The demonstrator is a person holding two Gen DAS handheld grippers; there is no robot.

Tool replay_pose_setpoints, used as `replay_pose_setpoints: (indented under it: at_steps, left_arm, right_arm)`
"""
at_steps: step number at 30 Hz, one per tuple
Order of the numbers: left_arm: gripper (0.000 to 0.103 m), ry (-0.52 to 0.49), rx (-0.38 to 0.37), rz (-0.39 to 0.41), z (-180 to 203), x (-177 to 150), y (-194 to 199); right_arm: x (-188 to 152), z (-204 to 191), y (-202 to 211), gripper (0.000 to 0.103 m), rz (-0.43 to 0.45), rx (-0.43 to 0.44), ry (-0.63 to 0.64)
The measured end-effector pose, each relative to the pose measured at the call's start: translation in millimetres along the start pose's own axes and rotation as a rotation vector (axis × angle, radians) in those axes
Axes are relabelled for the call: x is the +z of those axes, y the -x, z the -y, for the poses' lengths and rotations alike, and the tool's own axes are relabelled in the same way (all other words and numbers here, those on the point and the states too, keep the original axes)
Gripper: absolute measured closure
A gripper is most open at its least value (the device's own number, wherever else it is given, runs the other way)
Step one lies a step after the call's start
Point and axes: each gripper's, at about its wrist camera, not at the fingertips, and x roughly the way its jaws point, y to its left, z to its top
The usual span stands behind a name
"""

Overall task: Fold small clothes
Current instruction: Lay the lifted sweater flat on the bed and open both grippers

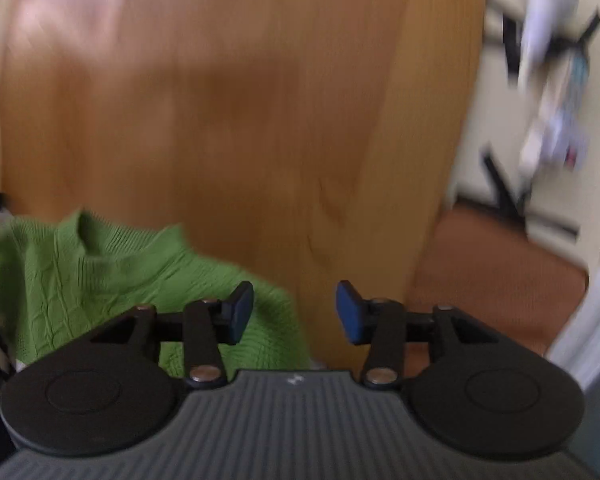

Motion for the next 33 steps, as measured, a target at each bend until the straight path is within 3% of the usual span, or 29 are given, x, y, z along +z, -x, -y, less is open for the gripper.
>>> replay_pose_setpoints:
  at_steps: [2,5,6,7,9,12,13,14,16,18,20,22,24,25,27,29,30,31,33]
  left_arm:
    - [0.068,0.035,-0.07,-0.041,-16,-25,-10]
    - [0.064,0.025,-0.087,-0.049,-39,-60,-5]
    - [0.063,0.022,-0.093,-0.057,-47,-70,0]
    - [0.059,0.027,-0.106,-0.066,-56,-81,4]
    - [0.05,0.029,-0.134,-0.088,-68,-97,11]
    - [0.034,0.007,-0.186,-0.11,-72,-116,24]
    - [0.024,-0.007,-0.205,-0.113,-70,-120,28]
    - [0.015,-0.025,-0.222,-0.113,-65,-126,37]
    - [0.011,-0.077,-0.234,-0.11,-53,-133,47]
    - [0.02,-0.149,-0.203,-0.102,-39,-142,45]
    - [0.076,-0.229,-0.143,-0.111,-25,-147,44]
    - [0.1,-0.263,-0.092,-0.113,-25,-145,42]
    - [0.1,-0.259,-0.02,-0.075,-35,-135,42]
    - [0.1,-0.244,0.026,-0.052,-44,-130,39]
    - [0.1,-0.157,0.113,-0.029,-73,-114,34]
    - [0.1,-0.045,0.159,-0.036,-104,-99,31]
    - [0.1,0.004,0.145,-0.045,-116,-95,34]
    - [0.1,0.029,0.101,-0.053,-123,-94,39]
    - [0.096,0.008,0.018,-0.061,-121,-98,49]
  right_arm:
    - [-25,20,9,0.057,-0.014,0.073,-0.08]
    - [-58,48,38,0.053,-0.024,0.131,-0.16]
    - [-70,56,47,0.048,-0.04,0.149,-0.186]
    - [-80,63,52,0.04,-0.062,0.164,-0.212]
    - [-102,70,63,0.034,-0.106,0.177,-0.256]
    - [-130,61,70,0.033,-0.178,0.146,-0.247]
    - [-135,56,68,0.034,-0.193,0.133,-0.23]
    - [-139,49,68,0.037,-0.203,0.136,-0.213]
    - [-143,31,67,0.083,-0.208,0.116,-0.155]
    - [-138,18,71,0.094,-0.177,0.049,-0.064]
    - [-131,23,76,0.095,-0.14,-0.022,-0.032]
    - [-121,35,87,0.095,-0.074,-0.203,0.092]
    - [-113,51,86,0.095,-0.033,-0.413,0.252]
    - [-108,64,82,0.095,-0.052,-0.482,0.268]
    - [-101,95,81,0.091,-0.135,-0.518,0.171]
    - [-99,115,97,0.084,-0.145,-0.43,-0.019]
    - [-101,119,108,0.075,-0.134,-0.36,-0.108]
    - [-102,117,118,0.066,-0.122,-0.284,-0.181]
    - [-110,102,136,0.06,-0.108,-0.136,-0.267]
